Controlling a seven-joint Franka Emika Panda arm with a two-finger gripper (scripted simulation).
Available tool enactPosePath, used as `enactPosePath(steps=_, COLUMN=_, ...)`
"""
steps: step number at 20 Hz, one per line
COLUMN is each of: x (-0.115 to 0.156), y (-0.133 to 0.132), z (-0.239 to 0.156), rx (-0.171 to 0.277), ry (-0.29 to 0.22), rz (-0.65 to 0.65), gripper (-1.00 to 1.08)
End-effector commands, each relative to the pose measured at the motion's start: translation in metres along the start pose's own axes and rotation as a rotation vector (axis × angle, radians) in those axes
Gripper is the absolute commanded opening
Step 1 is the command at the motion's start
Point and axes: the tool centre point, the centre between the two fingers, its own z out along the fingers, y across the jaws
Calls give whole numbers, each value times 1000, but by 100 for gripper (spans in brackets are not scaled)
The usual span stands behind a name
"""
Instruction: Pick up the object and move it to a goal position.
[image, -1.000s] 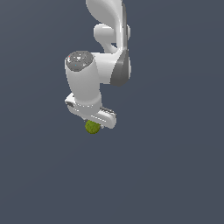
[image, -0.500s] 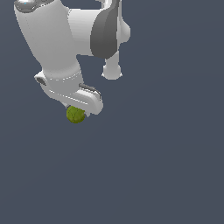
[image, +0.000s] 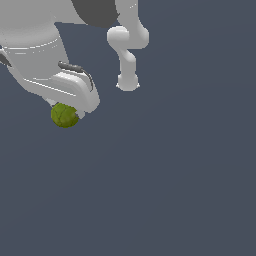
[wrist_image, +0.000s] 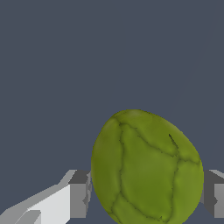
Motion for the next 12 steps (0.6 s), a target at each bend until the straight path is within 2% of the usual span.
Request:
enactPosePath(steps=1, x=5, y=5, z=-17, rx=0, ry=1, rz=0, gripper=-100)
enactPosePath(steps=12, x=20, y=18, z=-59, rx=0, ry=1, rz=-1, gripper=-100)
